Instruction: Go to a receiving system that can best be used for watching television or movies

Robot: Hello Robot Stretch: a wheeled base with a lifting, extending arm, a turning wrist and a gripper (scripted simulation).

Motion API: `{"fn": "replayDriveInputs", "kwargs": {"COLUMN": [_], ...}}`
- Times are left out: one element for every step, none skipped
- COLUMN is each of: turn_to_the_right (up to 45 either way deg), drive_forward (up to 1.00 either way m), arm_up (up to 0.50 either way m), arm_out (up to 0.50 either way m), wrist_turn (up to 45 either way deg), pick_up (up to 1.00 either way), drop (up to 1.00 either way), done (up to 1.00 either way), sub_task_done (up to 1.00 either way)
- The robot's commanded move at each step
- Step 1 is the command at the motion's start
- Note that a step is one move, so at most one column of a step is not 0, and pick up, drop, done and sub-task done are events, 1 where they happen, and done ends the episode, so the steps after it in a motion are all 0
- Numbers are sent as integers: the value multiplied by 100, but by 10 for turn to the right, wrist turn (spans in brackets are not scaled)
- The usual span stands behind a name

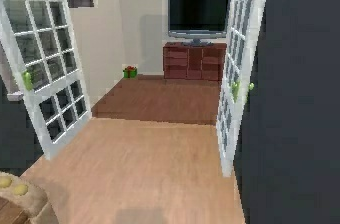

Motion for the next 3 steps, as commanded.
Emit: {"fn": "replayDriveInputs", "kwargs": {"turn_to_the_right": [0,-90,0], "drive_forward": [25,0,95], "arm_up": [0,0,0], "arm_out": [0,0,0], "wrist_turn": [0,0,0], "pick_up": [0,0,0], "drop": [0,0,0], "done": [0,0,0], "sub_task_done": [0,0,0]}}
